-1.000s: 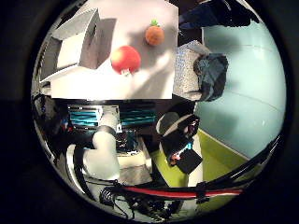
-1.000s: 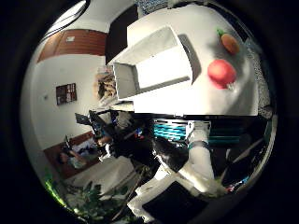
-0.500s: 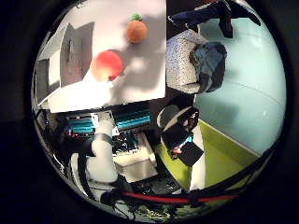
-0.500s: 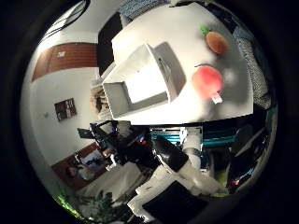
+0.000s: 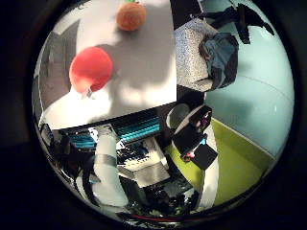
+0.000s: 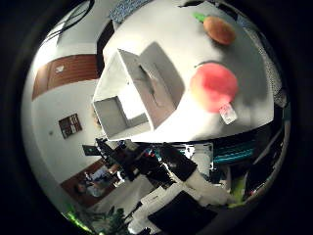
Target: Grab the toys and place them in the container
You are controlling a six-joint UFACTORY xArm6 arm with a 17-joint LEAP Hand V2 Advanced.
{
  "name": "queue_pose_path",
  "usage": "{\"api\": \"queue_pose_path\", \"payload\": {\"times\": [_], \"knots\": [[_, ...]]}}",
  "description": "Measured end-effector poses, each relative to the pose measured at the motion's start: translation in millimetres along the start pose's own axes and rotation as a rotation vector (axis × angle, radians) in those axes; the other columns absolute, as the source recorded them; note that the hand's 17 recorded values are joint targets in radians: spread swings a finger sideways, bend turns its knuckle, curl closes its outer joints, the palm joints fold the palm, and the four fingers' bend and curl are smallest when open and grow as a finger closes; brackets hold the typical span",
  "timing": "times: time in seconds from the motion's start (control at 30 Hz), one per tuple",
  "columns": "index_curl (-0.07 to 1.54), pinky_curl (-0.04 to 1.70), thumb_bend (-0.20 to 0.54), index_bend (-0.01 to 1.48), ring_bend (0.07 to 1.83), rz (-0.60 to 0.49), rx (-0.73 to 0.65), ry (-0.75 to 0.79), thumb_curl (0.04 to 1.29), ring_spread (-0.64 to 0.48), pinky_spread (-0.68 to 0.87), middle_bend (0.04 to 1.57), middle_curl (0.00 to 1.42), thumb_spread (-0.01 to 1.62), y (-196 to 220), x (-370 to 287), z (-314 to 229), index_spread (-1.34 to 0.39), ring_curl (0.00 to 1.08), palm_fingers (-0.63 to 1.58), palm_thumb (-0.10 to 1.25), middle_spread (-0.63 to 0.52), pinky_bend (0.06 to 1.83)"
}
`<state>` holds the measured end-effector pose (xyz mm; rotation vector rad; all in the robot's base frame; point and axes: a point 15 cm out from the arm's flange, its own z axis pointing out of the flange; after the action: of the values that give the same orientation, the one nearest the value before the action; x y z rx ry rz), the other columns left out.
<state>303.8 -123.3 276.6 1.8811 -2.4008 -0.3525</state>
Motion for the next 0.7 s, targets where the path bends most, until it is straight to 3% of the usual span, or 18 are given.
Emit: {"api": "queue_pose_path", "payload": {"times": [0.7], "knots": [[0.28,0.29,-0.022,0.16,0.31,0.034,-0.035,-0.016,0.3,0.24,0.49,0.19,0.31,1.1,21.1,7.5,72.0,-0.27,0.26,0.09,0.55,0.1,0.52]]}}
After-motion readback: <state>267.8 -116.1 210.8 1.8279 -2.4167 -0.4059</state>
